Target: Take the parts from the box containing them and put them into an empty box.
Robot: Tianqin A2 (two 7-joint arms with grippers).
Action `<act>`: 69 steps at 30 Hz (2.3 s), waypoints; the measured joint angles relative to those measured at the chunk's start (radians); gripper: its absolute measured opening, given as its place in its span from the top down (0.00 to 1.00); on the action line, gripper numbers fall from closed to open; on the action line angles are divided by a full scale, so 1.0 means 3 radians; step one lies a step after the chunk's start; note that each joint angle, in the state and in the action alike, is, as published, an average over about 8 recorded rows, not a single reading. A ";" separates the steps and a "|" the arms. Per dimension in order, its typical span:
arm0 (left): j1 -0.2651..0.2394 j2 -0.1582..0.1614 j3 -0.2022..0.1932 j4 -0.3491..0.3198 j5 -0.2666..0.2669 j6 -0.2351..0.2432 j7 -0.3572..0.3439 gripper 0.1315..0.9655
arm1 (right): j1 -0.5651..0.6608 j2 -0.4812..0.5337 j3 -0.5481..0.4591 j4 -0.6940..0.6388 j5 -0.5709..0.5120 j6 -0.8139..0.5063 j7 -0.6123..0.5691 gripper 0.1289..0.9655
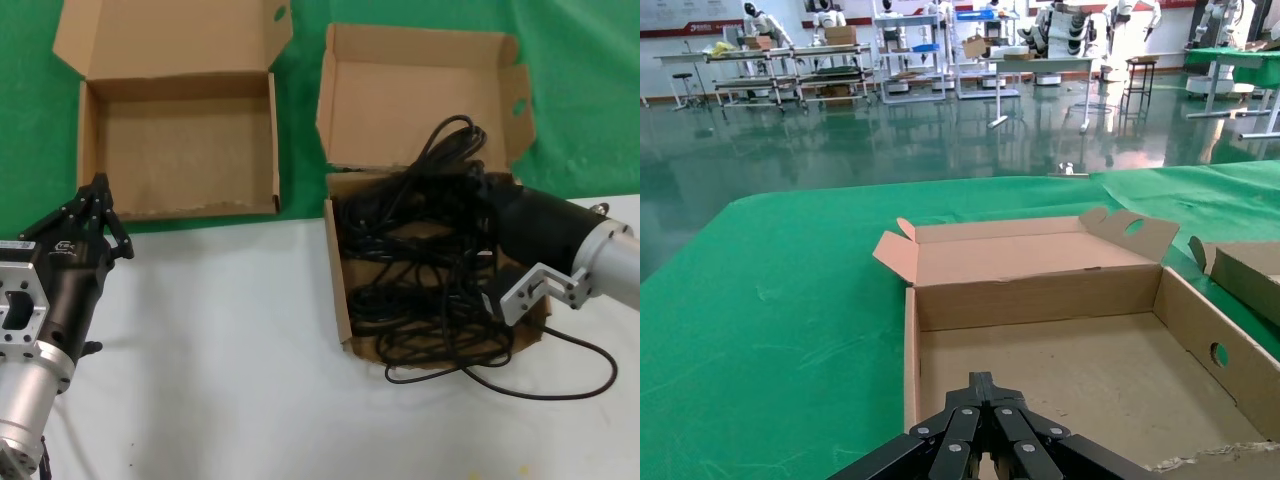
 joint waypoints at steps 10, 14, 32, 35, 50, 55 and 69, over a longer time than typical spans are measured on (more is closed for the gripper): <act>0.0000 0.0000 0.0000 0.0000 0.0000 0.0000 0.0000 0.98 | 0.0005 0.0079 -0.0043 0.0034 -0.0016 0.0042 0.0125 0.91; 0.0000 0.0000 0.0000 0.0000 0.0000 0.0000 0.0000 0.98 | -0.0046 0.0136 -0.0016 0.0178 -0.0001 0.0071 0.0227 0.92; 0.0000 0.0000 0.0000 0.0000 0.0000 0.0000 0.0000 0.98 | 0.0058 0.0045 -0.0026 0.0875 -0.0082 0.0316 0.0957 0.92; 0.0000 0.0000 0.0000 0.0000 0.0000 0.0000 0.0000 0.98 | 0.0179 -0.0116 -0.0133 0.0799 -0.0113 0.0341 0.0949 0.92; 0.0000 0.0000 0.0000 0.0000 0.0000 0.0000 0.0000 0.98 | 0.0552 -0.1001 -0.0479 0.0113 0.0004 0.0448 0.0427 0.92; 0.0000 0.0000 0.0000 0.0000 0.0000 0.0000 0.0000 0.98 | 0.0540 -0.1214 -0.0408 -0.0036 0.0166 0.0399 0.0154 0.91; 0.0000 0.0000 0.0000 0.0000 0.0000 0.0000 0.0000 0.98 | 0.0413 -0.1400 -0.0251 -0.0140 0.0345 0.0263 -0.0231 0.84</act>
